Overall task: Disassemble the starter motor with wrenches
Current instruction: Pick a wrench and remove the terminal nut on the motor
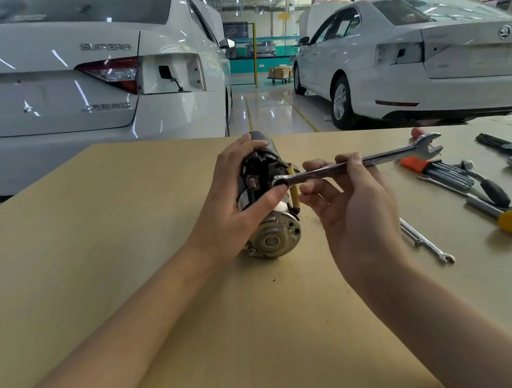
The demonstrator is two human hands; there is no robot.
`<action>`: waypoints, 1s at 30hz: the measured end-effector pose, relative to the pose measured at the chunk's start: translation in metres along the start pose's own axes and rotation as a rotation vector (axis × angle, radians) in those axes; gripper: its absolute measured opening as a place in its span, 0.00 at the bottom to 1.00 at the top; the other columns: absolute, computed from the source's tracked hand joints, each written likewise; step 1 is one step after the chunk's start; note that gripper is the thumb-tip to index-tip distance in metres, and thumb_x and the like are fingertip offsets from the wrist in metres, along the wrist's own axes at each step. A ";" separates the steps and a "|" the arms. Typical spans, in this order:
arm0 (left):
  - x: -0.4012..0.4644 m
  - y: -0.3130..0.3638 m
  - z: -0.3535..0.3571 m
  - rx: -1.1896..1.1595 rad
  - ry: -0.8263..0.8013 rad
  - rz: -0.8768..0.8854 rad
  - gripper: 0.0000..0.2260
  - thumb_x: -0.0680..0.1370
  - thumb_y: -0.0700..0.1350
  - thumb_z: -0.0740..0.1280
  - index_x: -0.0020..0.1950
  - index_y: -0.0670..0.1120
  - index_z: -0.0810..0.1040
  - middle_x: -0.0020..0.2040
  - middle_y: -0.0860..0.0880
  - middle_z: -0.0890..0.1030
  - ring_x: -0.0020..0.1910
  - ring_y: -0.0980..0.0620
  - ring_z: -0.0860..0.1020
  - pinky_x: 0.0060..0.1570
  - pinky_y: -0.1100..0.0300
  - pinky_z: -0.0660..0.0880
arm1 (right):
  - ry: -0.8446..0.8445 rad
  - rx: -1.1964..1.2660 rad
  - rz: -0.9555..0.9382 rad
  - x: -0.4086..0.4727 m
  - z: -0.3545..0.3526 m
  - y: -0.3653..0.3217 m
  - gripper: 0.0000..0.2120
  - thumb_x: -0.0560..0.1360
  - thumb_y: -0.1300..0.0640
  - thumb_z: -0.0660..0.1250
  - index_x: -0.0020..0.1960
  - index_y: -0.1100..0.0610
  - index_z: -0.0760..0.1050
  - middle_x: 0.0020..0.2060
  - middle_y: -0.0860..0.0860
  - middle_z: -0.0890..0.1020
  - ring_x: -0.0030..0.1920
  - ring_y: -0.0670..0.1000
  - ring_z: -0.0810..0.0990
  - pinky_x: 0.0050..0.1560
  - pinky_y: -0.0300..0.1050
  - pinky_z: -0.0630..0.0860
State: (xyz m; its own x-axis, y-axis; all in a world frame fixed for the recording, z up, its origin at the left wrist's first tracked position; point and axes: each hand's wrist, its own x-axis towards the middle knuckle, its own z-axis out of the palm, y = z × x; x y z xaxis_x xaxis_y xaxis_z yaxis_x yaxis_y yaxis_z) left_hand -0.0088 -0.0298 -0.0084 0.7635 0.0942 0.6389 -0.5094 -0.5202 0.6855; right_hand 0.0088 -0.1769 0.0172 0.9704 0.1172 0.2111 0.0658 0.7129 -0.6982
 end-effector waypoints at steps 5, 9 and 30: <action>0.001 -0.003 0.002 -0.024 -0.011 0.013 0.20 0.75 0.51 0.67 0.64 0.62 0.65 0.70 0.61 0.63 0.75 0.58 0.61 0.73 0.51 0.63 | -0.087 -0.256 -0.227 -0.002 0.003 0.003 0.11 0.84 0.58 0.51 0.46 0.58 0.67 0.35 0.55 0.81 0.27 0.53 0.79 0.32 0.45 0.77; -0.002 0.000 0.002 -0.029 -0.003 0.010 0.21 0.74 0.53 0.68 0.65 0.61 0.64 0.70 0.58 0.63 0.75 0.55 0.62 0.73 0.48 0.64 | -0.257 -0.530 -0.410 0.006 0.010 -0.002 0.10 0.84 0.60 0.52 0.45 0.56 0.67 0.35 0.55 0.79 0.27 0.52 0.74 0.28 0.45 0.72; 0.001 -0.003 0.001 -0.036 -0.040 -0.013 0.29 0.69 0.52 0.74 0.66 0.58 0.65 0.70 0.58 0.63 0.70 0.63 0.65 0.65 0.72 0.64 | -0.037 -0.164 -0.117 -0.001 -0.002 -0.012 0.13 0.84 0.57 0.51 0.44 0.59 0.69 0.31 0.54 0.80 0.26 0.49 0.69 0.27 0.41 0.71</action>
State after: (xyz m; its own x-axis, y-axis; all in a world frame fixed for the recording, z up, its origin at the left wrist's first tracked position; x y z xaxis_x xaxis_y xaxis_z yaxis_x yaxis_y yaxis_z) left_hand -0.0066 -0.0291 -0.0102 0.7849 0.0660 0.6161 -0.5132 -0.4881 0.7060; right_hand 0.0075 -0.1871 0.0236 0.9449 0.0670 0.3203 0.2179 0.6015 -0.7686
